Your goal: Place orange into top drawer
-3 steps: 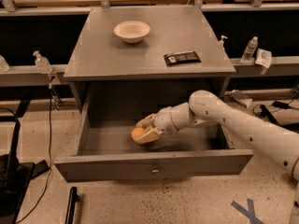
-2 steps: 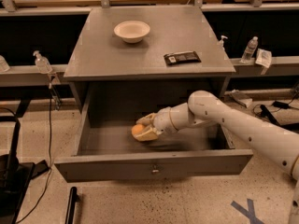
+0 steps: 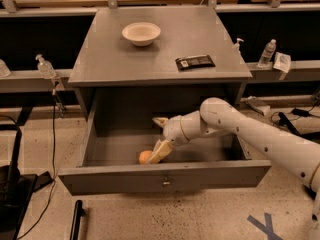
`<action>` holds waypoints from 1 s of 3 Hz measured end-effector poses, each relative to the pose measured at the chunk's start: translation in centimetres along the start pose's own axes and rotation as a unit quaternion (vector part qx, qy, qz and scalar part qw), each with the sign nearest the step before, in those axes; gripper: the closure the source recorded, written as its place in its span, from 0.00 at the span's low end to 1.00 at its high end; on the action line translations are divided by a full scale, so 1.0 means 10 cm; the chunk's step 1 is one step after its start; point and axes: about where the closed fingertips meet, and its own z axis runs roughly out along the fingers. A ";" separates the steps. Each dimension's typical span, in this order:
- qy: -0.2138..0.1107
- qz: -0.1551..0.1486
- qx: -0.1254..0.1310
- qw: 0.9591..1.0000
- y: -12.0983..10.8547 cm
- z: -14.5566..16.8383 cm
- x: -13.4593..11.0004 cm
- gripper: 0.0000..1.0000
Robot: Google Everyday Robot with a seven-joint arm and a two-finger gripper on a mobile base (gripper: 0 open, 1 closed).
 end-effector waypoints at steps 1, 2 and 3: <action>0.000 0.000 0.000 1.000 0.00 0.00 0.00 0.00; -0.030 -0.001 0.012 0.999 0.01 -0.12 -0.06 0.00; -0.070 -0.003 0.027 0.997 0.00 -0.32 -0.12 0.00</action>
Offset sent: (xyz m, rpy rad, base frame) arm -0.0033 -0.0291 0.0390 0.1787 -0.0762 -0.0701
